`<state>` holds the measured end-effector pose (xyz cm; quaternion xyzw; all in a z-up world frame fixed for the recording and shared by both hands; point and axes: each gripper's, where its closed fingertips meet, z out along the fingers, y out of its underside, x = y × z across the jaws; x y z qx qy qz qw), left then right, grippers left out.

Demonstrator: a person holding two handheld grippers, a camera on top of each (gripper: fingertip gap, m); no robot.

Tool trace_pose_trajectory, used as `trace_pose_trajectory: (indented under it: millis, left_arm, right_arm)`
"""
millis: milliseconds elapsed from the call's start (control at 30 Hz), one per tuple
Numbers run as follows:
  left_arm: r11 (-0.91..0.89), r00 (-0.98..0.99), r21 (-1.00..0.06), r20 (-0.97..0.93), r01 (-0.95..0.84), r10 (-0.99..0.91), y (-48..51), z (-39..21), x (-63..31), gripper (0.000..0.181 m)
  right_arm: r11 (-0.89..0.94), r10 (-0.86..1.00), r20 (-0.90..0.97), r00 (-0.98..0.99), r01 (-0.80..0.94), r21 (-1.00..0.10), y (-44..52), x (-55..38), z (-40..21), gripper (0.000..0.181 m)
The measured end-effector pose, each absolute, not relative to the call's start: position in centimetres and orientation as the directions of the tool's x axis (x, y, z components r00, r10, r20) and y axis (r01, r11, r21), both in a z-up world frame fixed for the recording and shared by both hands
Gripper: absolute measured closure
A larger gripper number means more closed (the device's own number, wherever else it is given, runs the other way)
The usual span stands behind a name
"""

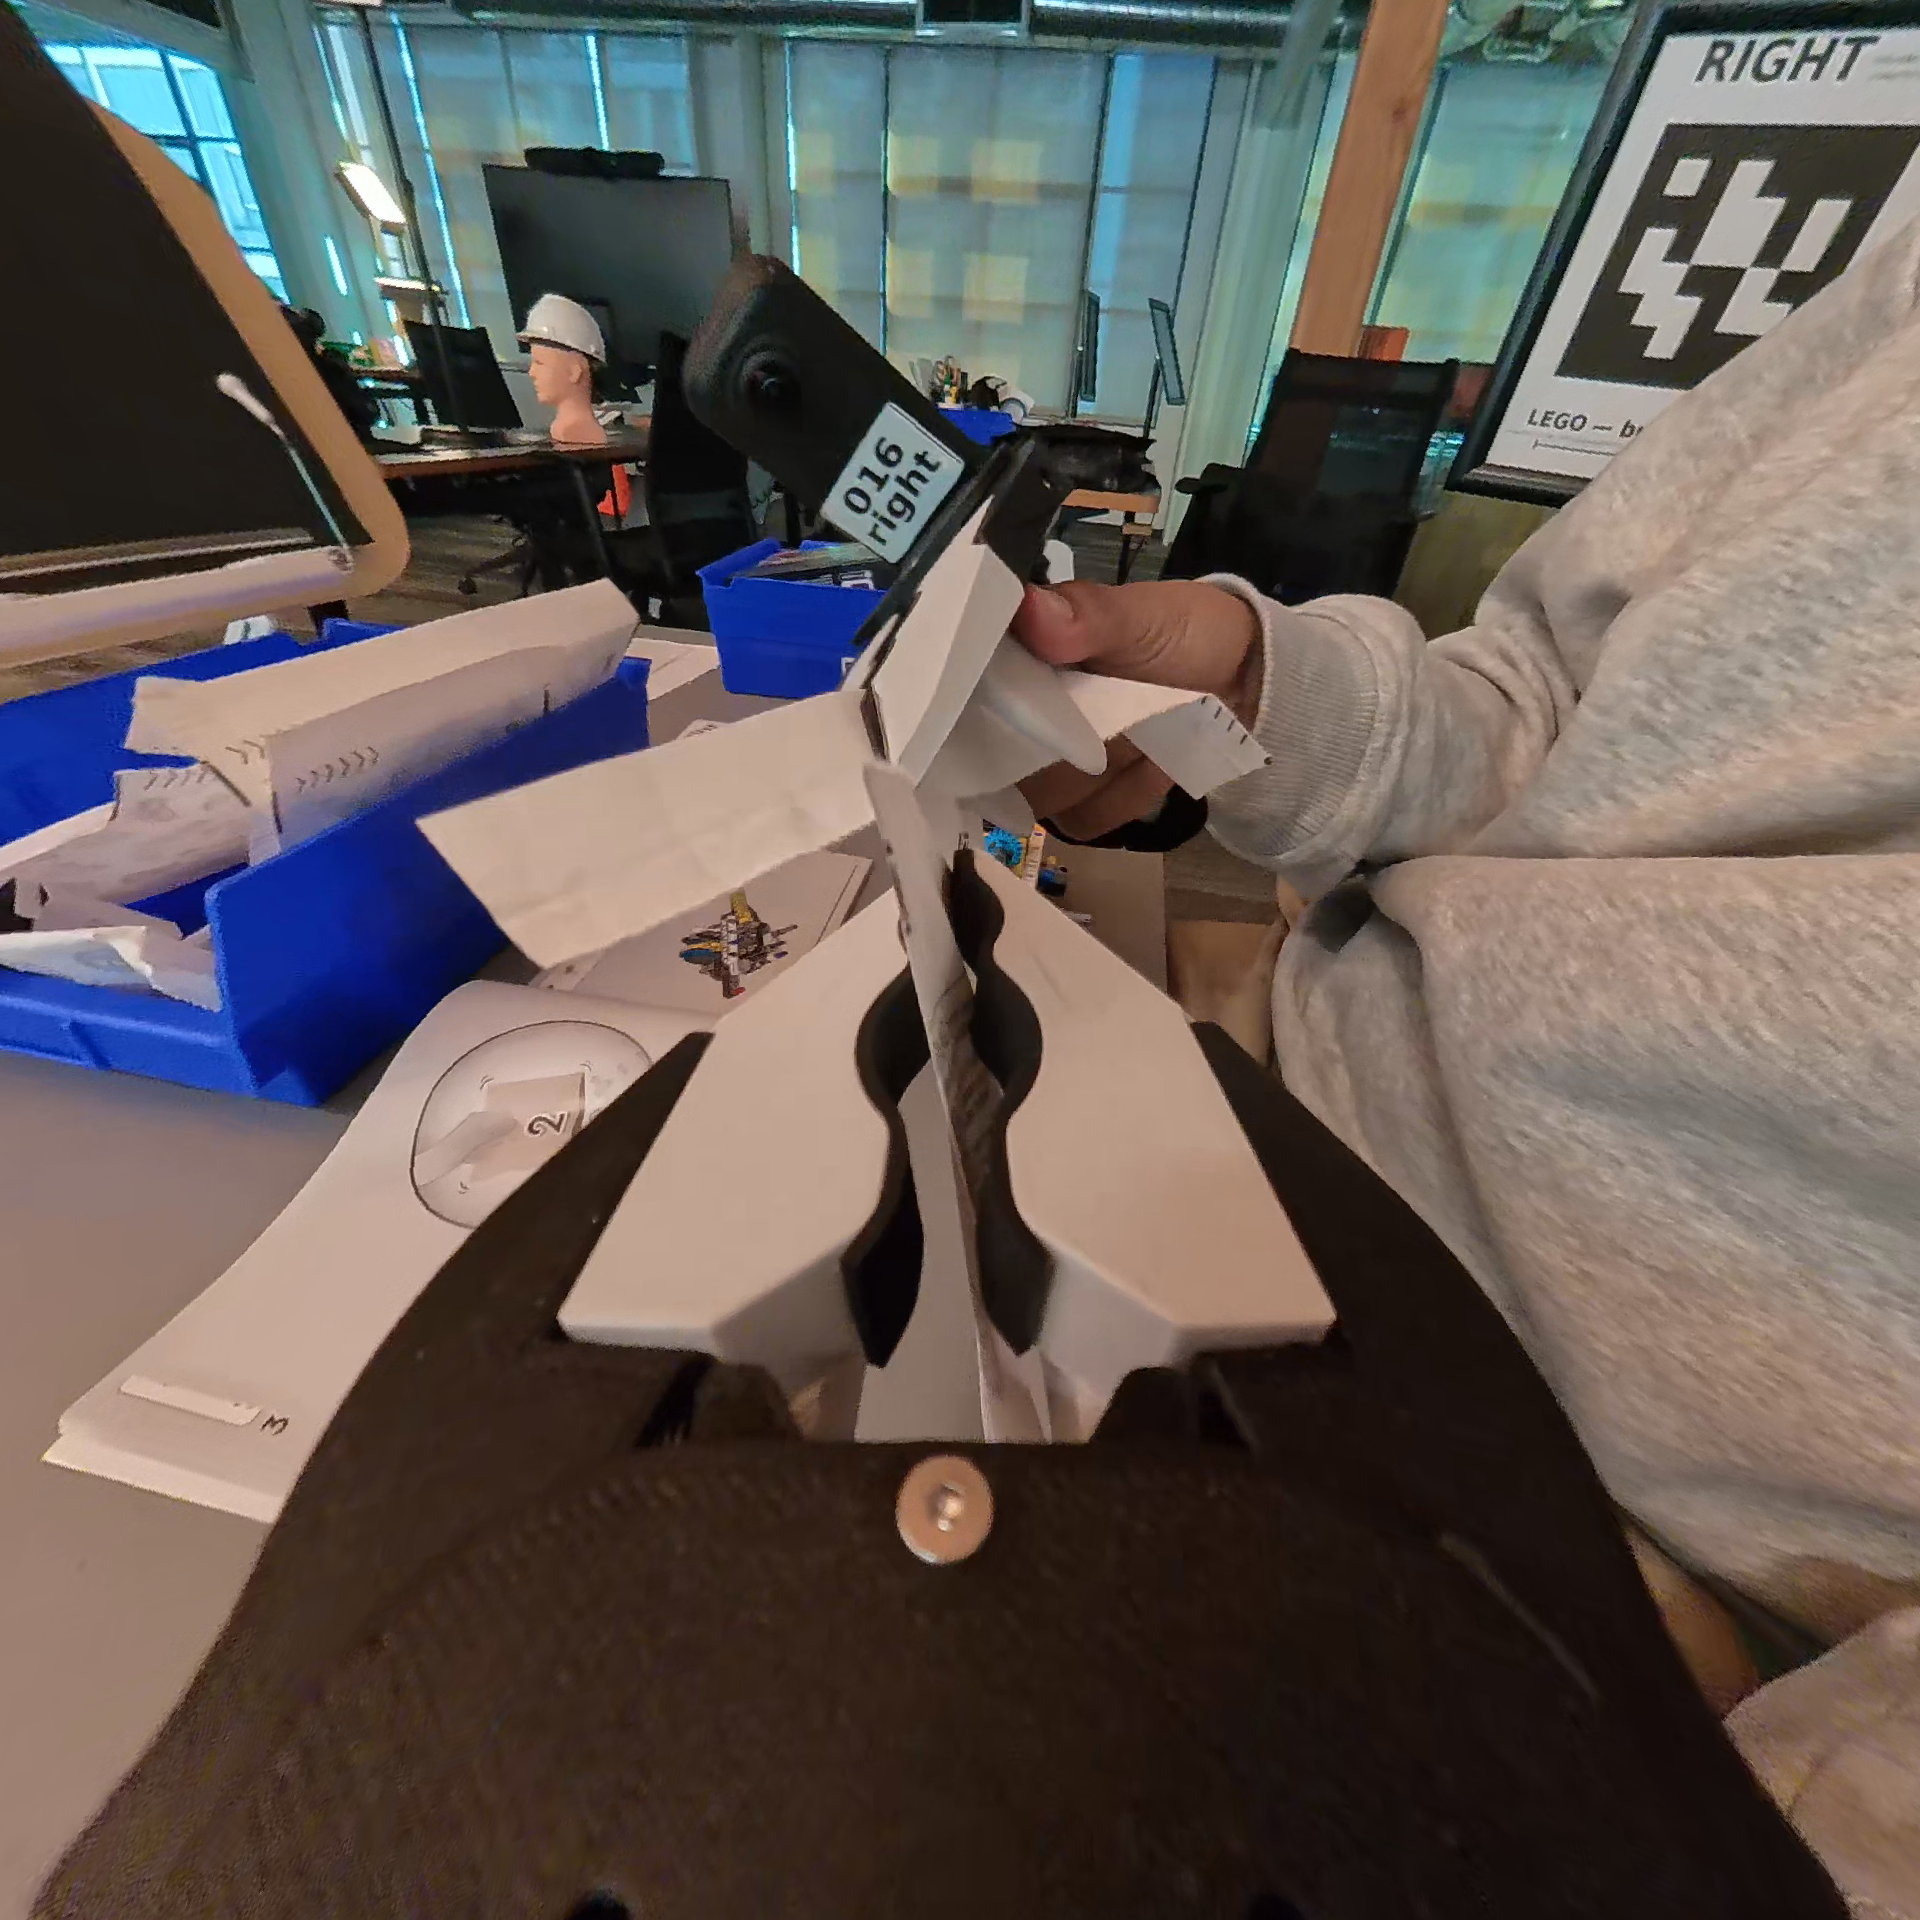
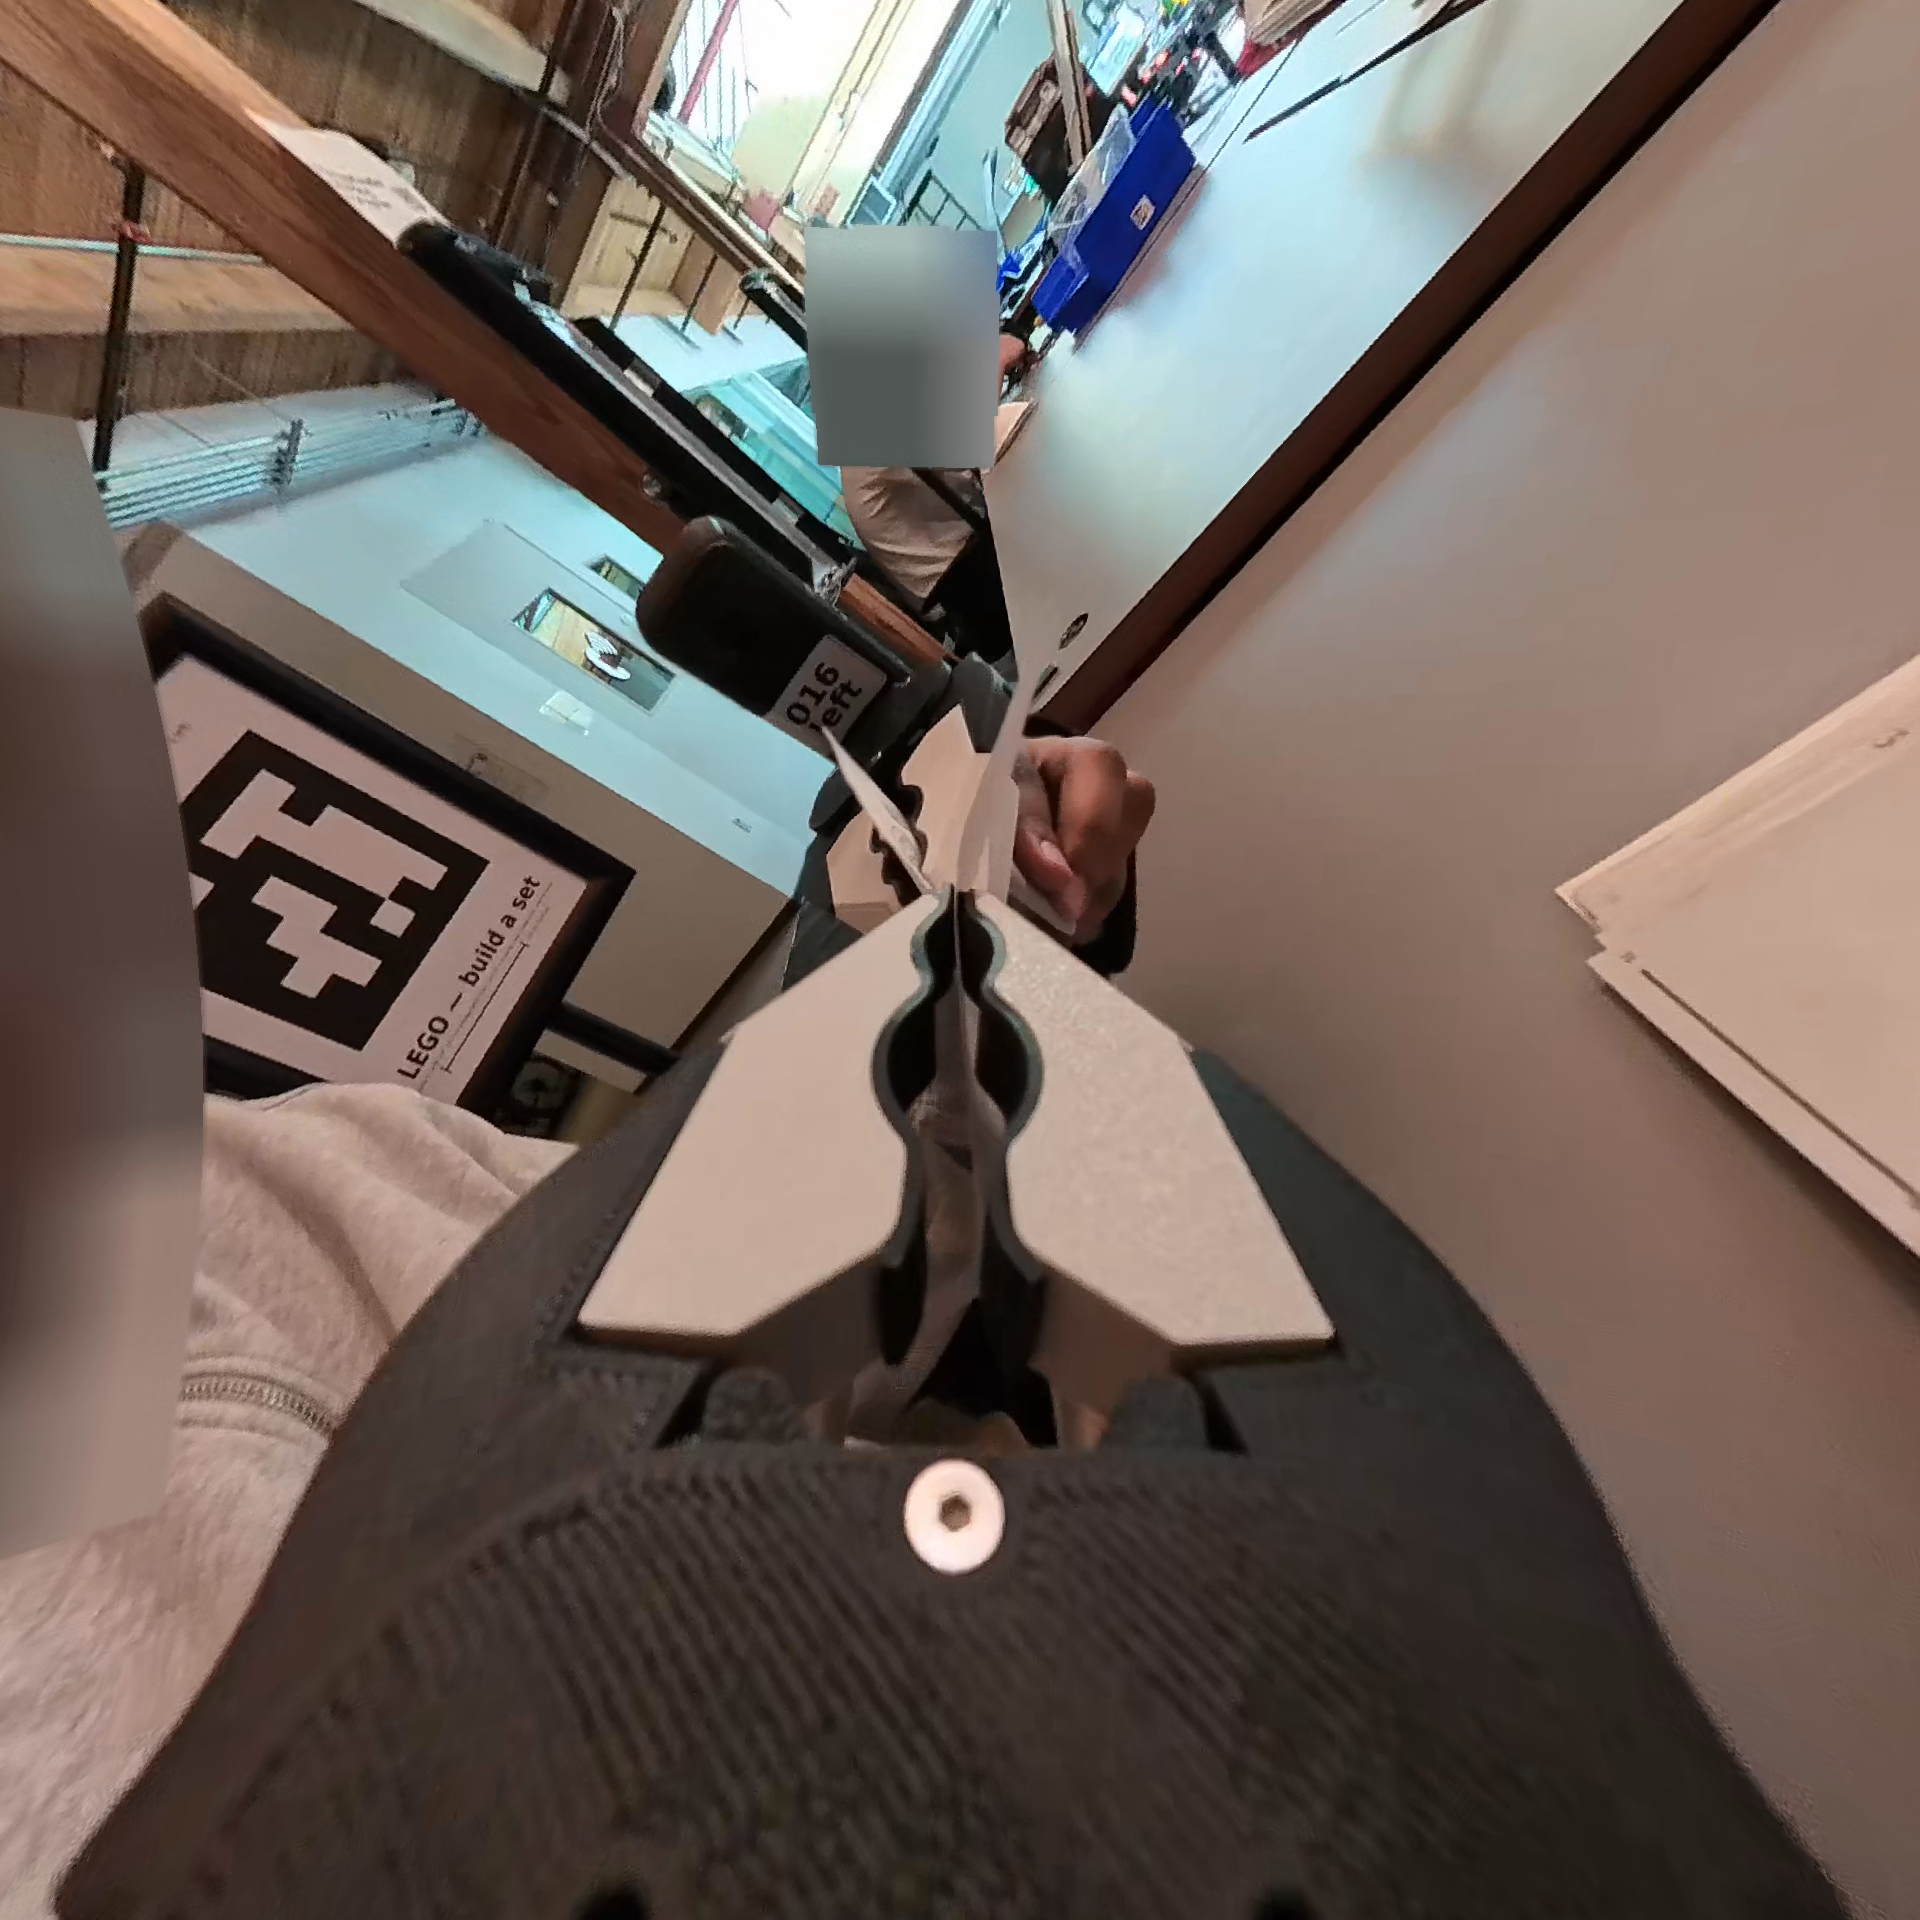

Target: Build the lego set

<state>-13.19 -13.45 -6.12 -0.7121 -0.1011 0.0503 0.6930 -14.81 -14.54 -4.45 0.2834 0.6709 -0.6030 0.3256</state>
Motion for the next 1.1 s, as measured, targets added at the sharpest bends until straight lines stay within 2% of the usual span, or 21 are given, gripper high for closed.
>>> trace_pose_trajectory:
  millis: [300, 400, 433, 600, 767, 900, 967, 1100]
  left_arm:
    - [-0.032, 0.957, -0.996, 0.066, 0.079, 0.284, -14.0, -6.5, -14.3, 0.179]
    - [-0.037, 0.971, -0.998, 0.049, 0.059, 0.235, -14.4, -6.5, -13.0, 0.181]
    - [-0.050, 0.961, -0.997, 0.046, 0.062, 0.273, -14.9, -6.6, -13.4, 0.181]
    - [0.029, 0.951, -0.997, 0.080, 0.075, 0.299, -16.1, -6.1, -14.0, 0.181]
    - [0.032, 0.951, -0.997, 0.074, 0.067, 0.300, -15.7, -5.9, -13.9, 0.181]
    - [0.174, 0.948, -0.984, 0.079, 0.025, 0.308, -17.8, -3.6, -13.6, 0.181]
    - [0.258, 0.927, -0.966, 0.098, 0.002, 0.361, -20.4, -2.4, -13.8, 0.181]
    - [0.373, 0.758, -0.920, 0.158, -0.120, 0.633, -28.3, -0.5, -15.4, 0.181]
  right_arm:
    - [-0.008, 0.030, -0.829, -0.558, 0.829, -0.559, -15.1, -16.4, -4.9, 0.181]
    - [-0.243, 0.094, -0.816, -0.570, 0.782, -0.574, -11.4, -21.0, -2.9, 0.181]
    - [-0.271, 0.142, -0.788, -0.599, 0.742, -0.613, -9.7, -22.2, -2.3, 0.181]
    - [-0.254, 0.231, -0.676, -0.700, 0.628, -0.736, -7.5, -21.1, -0.1, 0.181]
    - [-0.301, 0.114, -0.705, -0.700, 0.651, -0.696, -6.8, -20.6, 1.4, 0.181]
    - [-0.316, 0.095, -0.700, -0.707, 0.646, -0.695, -6.0, -20.3, 2.0, 0.181]
    - [-0.317, 0.115, -0.681, -0.723, 0.623, -0.715, -5.7, -20.2, 2.2, 0.181]
    - [-0.296, 0.146, -0.651, -0.745, 0.596, -0.747, -5.9, -20.0, 2.0, 0.181]
